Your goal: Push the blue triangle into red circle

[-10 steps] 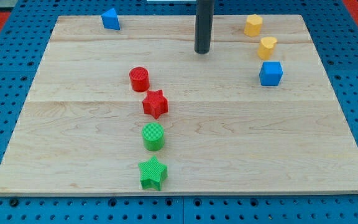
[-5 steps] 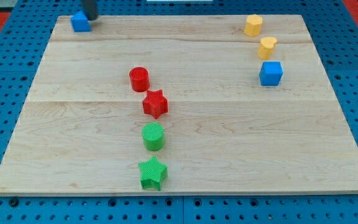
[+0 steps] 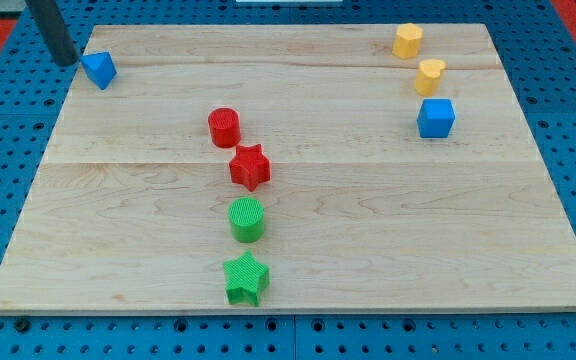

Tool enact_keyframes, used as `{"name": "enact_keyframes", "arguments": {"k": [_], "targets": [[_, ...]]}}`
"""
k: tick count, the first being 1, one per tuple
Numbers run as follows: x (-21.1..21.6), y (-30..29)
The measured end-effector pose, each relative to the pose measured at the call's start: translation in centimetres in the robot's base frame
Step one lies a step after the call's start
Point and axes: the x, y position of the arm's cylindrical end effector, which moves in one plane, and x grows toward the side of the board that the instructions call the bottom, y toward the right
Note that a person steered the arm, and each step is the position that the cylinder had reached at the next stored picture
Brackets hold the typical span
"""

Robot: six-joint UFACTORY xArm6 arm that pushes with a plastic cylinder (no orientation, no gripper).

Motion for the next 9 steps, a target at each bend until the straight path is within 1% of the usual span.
{"name": "enact_keyframes", "arguments": {"k": [2, 4, 5, 7, 8, 9], "targets": [[1.7, 13.3], [6.2, 14.2], [8.4, 16.2], [8.6, 28.5], [8.8, 28.5], [9.7, 25.8]]}}
